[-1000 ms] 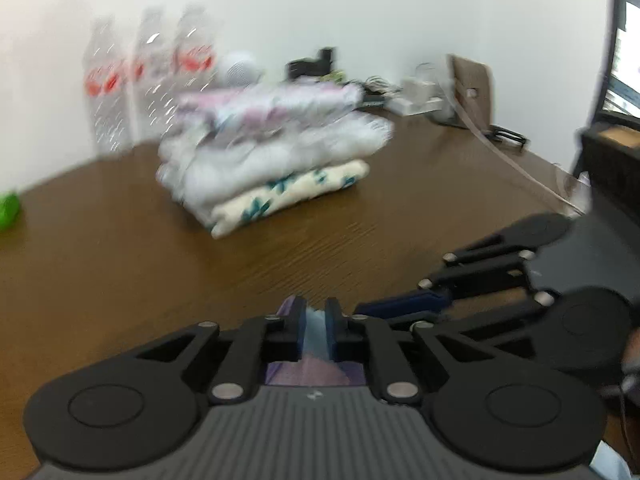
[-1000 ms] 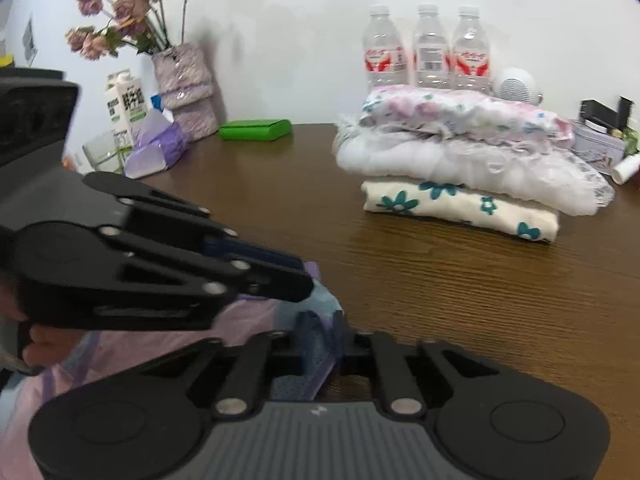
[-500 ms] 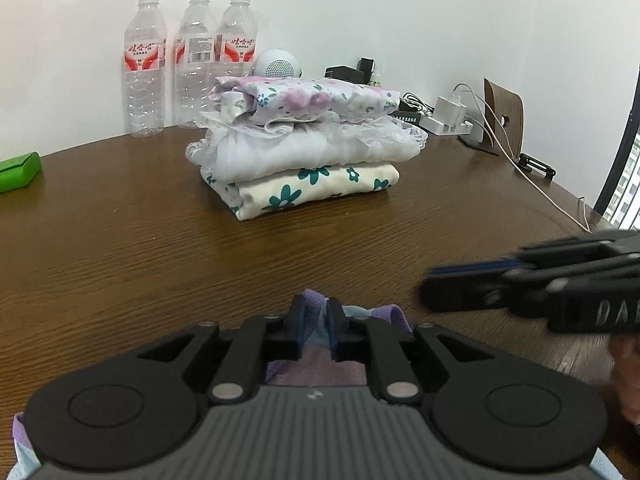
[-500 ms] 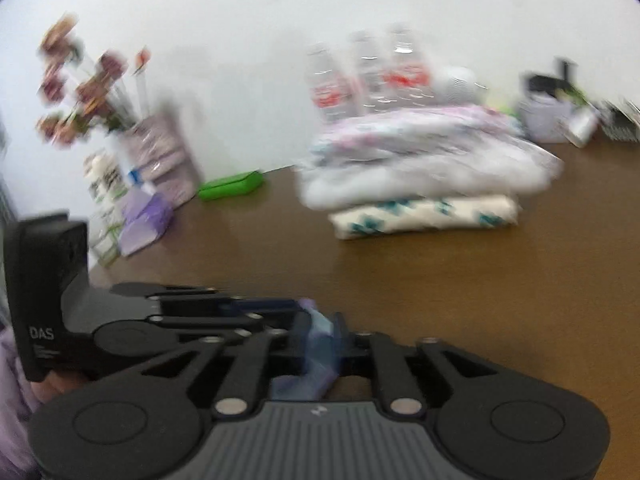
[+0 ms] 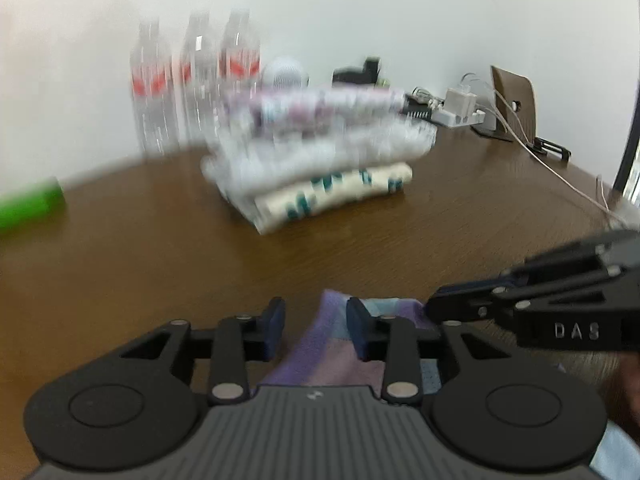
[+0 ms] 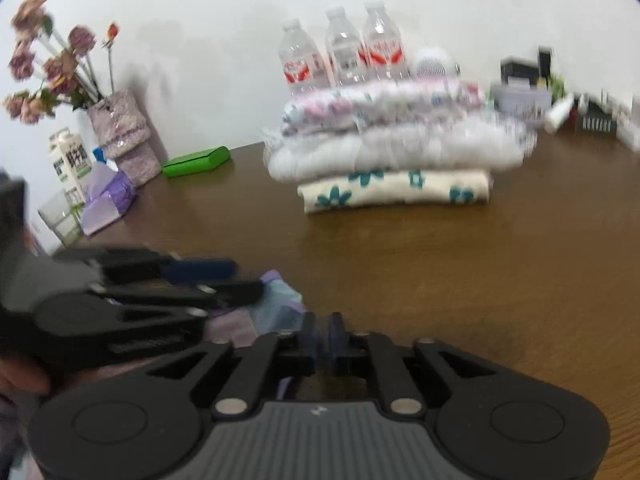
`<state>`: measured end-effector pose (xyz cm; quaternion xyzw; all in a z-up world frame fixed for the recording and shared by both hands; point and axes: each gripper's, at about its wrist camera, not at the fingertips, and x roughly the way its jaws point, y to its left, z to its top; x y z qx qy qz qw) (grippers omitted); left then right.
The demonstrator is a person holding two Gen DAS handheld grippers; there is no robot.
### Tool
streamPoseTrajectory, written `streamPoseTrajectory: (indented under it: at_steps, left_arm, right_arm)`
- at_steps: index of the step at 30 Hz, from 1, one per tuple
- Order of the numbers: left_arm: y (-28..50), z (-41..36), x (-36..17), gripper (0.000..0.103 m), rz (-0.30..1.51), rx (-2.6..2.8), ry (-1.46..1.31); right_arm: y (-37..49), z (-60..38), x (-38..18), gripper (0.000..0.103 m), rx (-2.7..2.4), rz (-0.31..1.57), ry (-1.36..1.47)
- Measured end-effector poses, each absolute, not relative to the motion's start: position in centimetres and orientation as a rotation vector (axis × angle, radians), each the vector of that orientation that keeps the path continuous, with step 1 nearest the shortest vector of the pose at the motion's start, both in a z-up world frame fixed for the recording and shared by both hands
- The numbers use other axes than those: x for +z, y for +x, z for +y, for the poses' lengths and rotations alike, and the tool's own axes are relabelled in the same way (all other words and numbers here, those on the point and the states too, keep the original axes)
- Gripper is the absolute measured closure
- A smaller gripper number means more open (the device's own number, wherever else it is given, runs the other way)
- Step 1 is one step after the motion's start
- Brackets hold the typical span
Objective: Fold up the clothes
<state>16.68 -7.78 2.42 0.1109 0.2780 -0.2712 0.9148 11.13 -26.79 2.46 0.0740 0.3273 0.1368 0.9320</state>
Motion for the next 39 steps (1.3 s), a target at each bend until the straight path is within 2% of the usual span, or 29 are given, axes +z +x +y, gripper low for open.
streamPoseTrajectory:
  at_steps: [2,4,6,7,8,9,11,14,19,20,24,26,33,34,35,37,38,39]
  left_arm:
    - [15.4,-6.0,4.5,0.052,0.51,-0.535,0.281]
    - [13.9,-3.8,6.2,0.051,0.495,-0.517,0.338]
    - [13.1,-2.0,6.0,0.054,0.53,-0.465,0.366]
    - [12.7,-1.0,5.7,0.06,0.551,-0.437,0.376]
    - [12.6,-0.1,4.9,0.075,0.585,-0.402,0.373]
    - [12.5,0.9,4.0,0.081,0.621,-0.367,0.364]
    - [12.7,2.8,2.2,0.086,0.684,-0.309,0.308]
    - [12.8,4.5,0.8,0.087,0.67,-0.266,0.241]
    - [12.9,5.0,0.6,0.084,0.644,-0.242,0.206]
    - [13.0,5.2,0.7,0.083,0.645,-0.23,0.2]
    - [13.2,6.9,2.0,0.083,0.632,-0.211,0.121]
    - [13.0,8.4,2.5,0.077,0.651,-0.204,0.072]
    - [13.1,10.6,1.8,0.076,0.725,-0.291,-0.119]
    - [13.2,10.4,1.5,0.078,0.732,-0.292,-0.113]
    - [13.3,10.2,1.3,0.085,0.737,-0.29,-0.108]
    - [13.3,10.4,1.0,0.09,0.732,-0.274,-0.124]
    - [13.3,10.6,0.9,0.092,0.733,-0.28,-0.142]
    - [13.3,10.8,0.9,0.093,0.734,-0.286,-0.161]
  right_arm:
    - [11.1,-26.3,3.8,0.091,0.317,0.626,0.112]
    - [11.8,-25.2,4.7,0.095,0.372,0.606,0.075]
    - [13.1,-23.8,4.4,0.098,0.441,0.635,0.046]
    - [14.0,-23.2,3.8,0.099,0.456,0.665,0.038]
    - [14.6,-22.8,3.2,0.099,0.463,0.689,0.031]
    - [15.1,-22.6,2.6,0.099,0.452,0.702,0.026]
    - [15.5,-22.9,1.8,0.099,0.446,0.714,0.049]
    - [15.5,-23.5,1.5,0.096,0.446,0.732,0.111]
    - [14.3,-22.2,1.7,0.096,0.441,0.719,0.011]
    - [14.1,-22.0,1.7,0.093,0.425,0.723,-0.007]
    - [12.3,-20.6,4.2,0.093,0.505,0.662,-0.005]
    - [12.4,-18.9,5.8,0.088,0.607,0.649,-0.01]
    - [18.1,-10.5,5.4,0.085,0.843,0.803,-0.036]
    - [18.6,-9.5,4.9,0.085,0.848,0.827,-0.043]
    - [19.0,-8.7,4.4,0.085,0.845,0.84,-0.049]
    - [19.5,-7.5,3.5,0.085,0.84,0.853,-0.068]
    - [19.6,-7.1,3.1,0.087,0.837,0.855,-0.077]
    - [19.5,-6.9,2.8,0.102,0.831,0.849,-0.083]
